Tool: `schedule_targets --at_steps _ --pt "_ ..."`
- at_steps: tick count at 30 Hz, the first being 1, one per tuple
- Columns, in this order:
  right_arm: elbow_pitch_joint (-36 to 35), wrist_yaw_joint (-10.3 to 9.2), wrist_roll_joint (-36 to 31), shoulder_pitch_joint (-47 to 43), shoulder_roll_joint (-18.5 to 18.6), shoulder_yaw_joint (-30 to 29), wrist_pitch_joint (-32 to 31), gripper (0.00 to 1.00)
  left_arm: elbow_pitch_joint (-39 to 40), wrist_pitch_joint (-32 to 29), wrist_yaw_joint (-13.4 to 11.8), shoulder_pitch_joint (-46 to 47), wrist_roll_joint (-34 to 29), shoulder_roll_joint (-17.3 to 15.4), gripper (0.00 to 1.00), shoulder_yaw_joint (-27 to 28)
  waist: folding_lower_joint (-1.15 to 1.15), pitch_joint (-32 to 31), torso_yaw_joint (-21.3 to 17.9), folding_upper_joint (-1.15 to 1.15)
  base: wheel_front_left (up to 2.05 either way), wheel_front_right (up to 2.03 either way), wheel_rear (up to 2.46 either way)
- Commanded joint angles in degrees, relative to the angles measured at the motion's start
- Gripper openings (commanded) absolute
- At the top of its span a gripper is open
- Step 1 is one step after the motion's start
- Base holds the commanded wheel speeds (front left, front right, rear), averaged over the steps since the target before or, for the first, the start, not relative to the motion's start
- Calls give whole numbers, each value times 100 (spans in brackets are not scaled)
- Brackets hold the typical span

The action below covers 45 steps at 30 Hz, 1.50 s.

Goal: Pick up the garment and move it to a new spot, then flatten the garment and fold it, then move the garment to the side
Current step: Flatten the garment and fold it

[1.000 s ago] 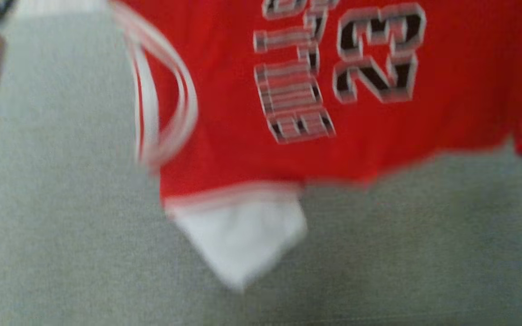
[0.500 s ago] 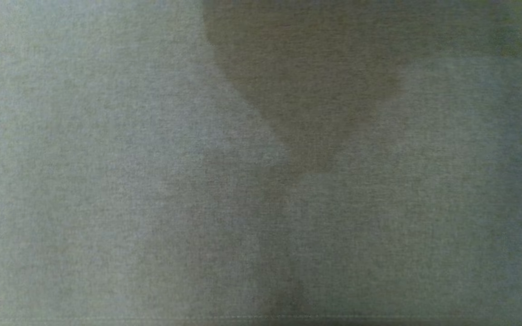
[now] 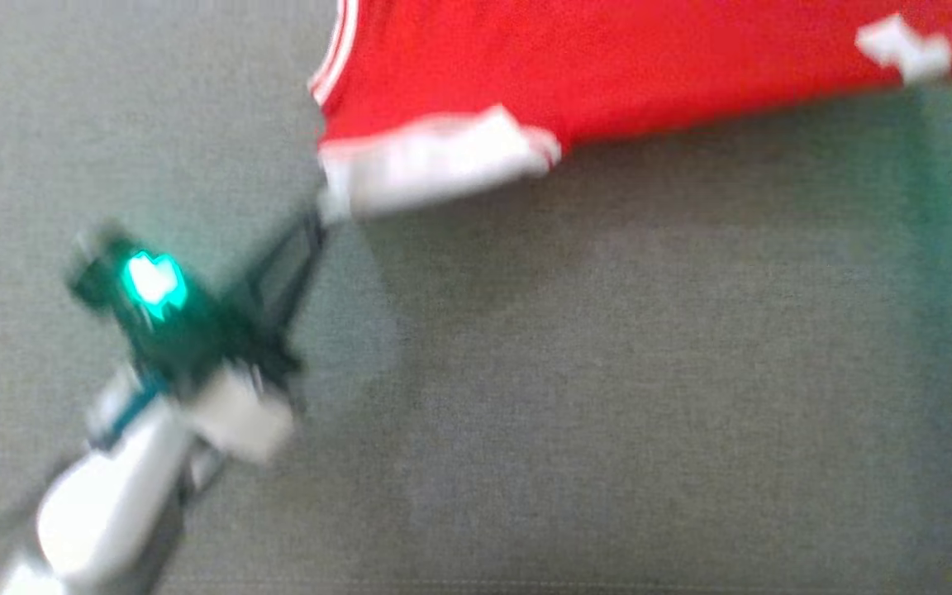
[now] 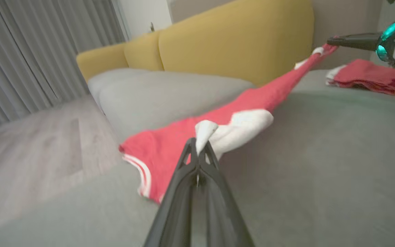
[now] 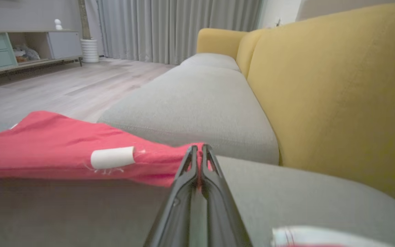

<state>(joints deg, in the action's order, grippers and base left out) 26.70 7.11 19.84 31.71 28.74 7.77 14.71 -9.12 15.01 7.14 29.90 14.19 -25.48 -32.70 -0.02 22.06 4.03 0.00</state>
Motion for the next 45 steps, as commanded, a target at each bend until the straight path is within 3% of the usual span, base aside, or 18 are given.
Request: schedule_targets --at_steps 1,8,14,21,29,40,41,42,43,45 --pt "-304 37 39 -444 27 -96 29 0 214 -2 8 -275 68 -224 0 183 2 -294 -5 0 0 0 0" --pt "-1258 37 -31 -2352 -211 -623 29 0 662 -2 -99 -2020 374 -239 0 133 2 -779 -72 0 0 0 0" --pt "-1546 37 -107 -2819 -402 -804 29 0 1027 -2 -168 -2215 390 -308 0 254 2 -768 -109 0 0 0 0" --pt "-960 37 -238 -1831 -614 -703 -14 0 585 -38 -92 -773 139 -267 0 378 2 -345 -224 0 0 0 0" --pt "47 37 -361 -424 -587 -288 -7 0 -678 -40 19 1129 -10 -195 0 49 2 117 -411 0 0 0 0" --pt "804 37 -288 630 -595 240 26 0 -1724 -4 33 2508 -182 -96 0 -286 2 522 -525 0 0 0 0" --pt "832 37 -267 664 -599 279 27 36 -1741 -4 34 2522 -148 -61 1 -252 2 529 -522 0 0 0 0" --pt "842 37 -240 691 -606 291 27 100 -1778 -3 34 2504 -110 -30 45 -255 2 526 -518 0 0 0 0" --pt "828 37 -203 706 -618 264 27 100 -1816 -3 34 2480 -84 -1 100 -241 2 515 -507 0 0 0 0" --pt "813 37 -168 672 -632 242 28 100 -1886 -3 34 2360 -16 75 100 -206 2 454 -487 0 0 0 0"
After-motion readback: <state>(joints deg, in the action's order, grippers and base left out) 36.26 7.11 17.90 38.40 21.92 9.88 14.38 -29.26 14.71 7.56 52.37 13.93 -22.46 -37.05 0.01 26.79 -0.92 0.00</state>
